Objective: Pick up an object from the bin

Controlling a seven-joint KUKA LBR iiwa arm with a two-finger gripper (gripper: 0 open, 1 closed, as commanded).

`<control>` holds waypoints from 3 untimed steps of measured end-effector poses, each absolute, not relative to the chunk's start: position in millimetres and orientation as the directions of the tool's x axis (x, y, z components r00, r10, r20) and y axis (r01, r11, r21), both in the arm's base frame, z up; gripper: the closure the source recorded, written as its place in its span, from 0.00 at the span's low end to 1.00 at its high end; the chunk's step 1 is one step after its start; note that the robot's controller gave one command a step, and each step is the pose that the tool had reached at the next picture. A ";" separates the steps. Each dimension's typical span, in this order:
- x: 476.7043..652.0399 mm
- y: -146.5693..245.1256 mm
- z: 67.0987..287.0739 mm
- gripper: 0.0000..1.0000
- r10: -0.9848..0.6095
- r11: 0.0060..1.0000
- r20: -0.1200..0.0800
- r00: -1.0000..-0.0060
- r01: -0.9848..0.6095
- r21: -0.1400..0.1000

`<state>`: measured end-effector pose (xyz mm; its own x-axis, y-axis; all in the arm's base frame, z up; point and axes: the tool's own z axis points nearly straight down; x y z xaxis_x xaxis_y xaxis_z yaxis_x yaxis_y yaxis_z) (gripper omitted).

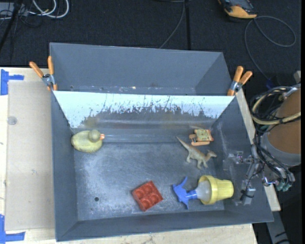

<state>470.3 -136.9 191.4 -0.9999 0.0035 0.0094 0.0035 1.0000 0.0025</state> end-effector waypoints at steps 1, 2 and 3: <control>471.9 -136.4 195.6 0.00 0.000 1.000 0.002 -1.000 0.000 0.001; 475.7 -132.7 158.7 0.00 -0.046 0.999 -0.004 -0.999 -0.046 -0.001; 488.2 -124.4 69.8 1.00 -0.089 0.996 0.004 -0.996 -0.089 0.001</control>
Offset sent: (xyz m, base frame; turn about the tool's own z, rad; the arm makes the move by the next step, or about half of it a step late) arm 0.0065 0.0119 -0.1214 -0.1477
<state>488.2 -124.4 69.8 -0.9960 -0.0893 0.0035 -0.0893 0.9960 0.0008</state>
